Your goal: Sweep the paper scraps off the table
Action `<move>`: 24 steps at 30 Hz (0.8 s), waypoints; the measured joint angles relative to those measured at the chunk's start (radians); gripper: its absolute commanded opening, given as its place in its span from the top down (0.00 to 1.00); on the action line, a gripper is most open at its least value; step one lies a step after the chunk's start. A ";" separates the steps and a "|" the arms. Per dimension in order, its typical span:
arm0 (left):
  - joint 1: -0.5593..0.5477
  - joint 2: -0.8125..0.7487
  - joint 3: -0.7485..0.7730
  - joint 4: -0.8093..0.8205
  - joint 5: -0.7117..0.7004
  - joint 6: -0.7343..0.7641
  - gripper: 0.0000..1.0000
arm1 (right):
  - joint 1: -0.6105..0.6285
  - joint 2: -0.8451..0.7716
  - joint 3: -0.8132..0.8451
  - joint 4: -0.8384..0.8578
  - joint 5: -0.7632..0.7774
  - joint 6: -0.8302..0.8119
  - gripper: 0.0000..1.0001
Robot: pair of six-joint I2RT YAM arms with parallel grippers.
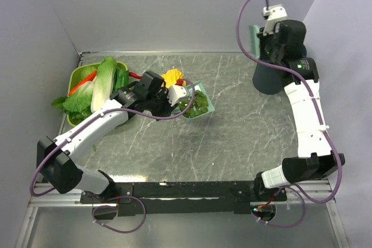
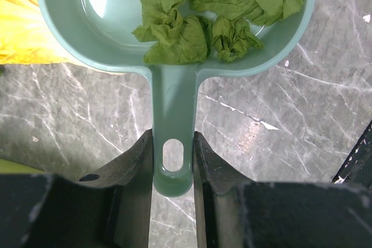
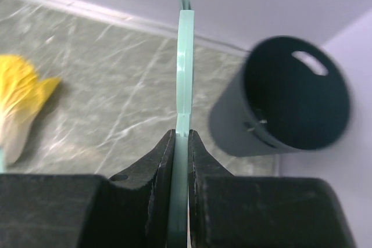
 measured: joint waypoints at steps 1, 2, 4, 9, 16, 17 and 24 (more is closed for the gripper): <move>0.001 0.005 0.000 0.000 0.001 0.000 0.99 | -0.018 -0.005 -0.004 0.019 0.009 0.000 1.00; 0.004 0.012 0.000 0.001 0.001 0.000 0.99 | -0.037 -0.008 -0.011 0.044 0.018 0.001 1.00; 0.007 0.024 -0.005 0.003 0.002 0.001 0.99 | -0.071 -0.011 -0.031 0.088 0.031 0.002 1.00; 0.013 0.054 -0.019 0.001 0.007 -0.004 0.99 | -0.168 -0.013 -0.112 0.187 0.039 0.007 1.00; 0.013 0.096 -0.018 -0.004 0.024 -0.002 0.99 | -0.296 -0.013 -0.209 0.330 0.009 0.010 1.00; 0.013 0.100 -0.018 -0.005 0.027 -0.002 0.99 | -0.309 -0.013 -0.221 0.347 -0.002 0.011 1.00; 0.013 0.118 0.002 -0.025 0.034 0.009 0.99 | -0.365 0.008 -0.248 0.418 -0.058 0.017 1.00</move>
